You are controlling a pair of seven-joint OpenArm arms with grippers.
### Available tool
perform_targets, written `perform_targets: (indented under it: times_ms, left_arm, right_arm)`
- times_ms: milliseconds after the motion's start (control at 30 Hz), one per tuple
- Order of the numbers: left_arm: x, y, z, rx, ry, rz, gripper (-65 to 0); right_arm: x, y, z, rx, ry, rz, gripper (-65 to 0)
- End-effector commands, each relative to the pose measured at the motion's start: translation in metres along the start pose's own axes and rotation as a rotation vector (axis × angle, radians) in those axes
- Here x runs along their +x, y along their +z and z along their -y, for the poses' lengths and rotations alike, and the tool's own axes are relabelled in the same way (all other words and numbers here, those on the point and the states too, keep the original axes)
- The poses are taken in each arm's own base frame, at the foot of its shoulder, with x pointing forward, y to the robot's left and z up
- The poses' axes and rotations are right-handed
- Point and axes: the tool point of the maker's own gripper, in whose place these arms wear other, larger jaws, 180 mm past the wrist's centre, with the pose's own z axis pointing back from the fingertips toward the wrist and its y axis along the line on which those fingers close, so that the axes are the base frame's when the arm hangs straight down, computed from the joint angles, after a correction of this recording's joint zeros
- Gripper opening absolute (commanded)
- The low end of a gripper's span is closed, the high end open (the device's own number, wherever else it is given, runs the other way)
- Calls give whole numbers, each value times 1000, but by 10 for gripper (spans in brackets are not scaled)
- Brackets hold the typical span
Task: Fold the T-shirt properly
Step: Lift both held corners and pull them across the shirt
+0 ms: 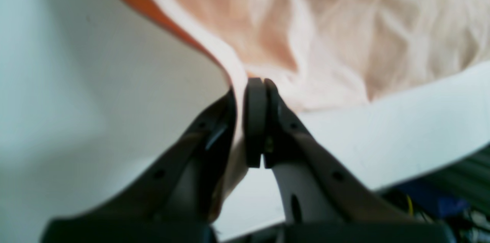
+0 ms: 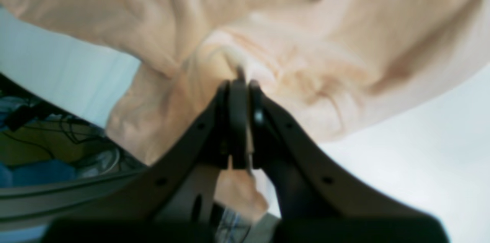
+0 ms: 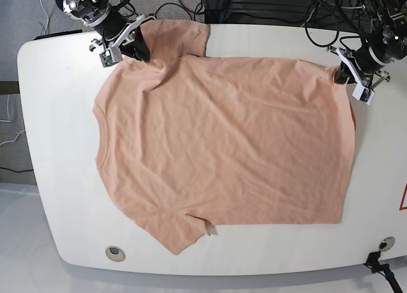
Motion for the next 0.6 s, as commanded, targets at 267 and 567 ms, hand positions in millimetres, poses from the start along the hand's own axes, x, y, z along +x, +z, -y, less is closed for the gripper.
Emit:
perform_targets:
  times_ms: [267, 567]
  left_arm:
    - [70, 12, -38, 103, -33, 135, -650]
    - [101, -9, -52, 75, 51, 179, -650]
  right_arm:
    - [73, 12, 50, -68, -2, 139, -642]
    - [124, -9, 65, -72, 39, 205, -642]
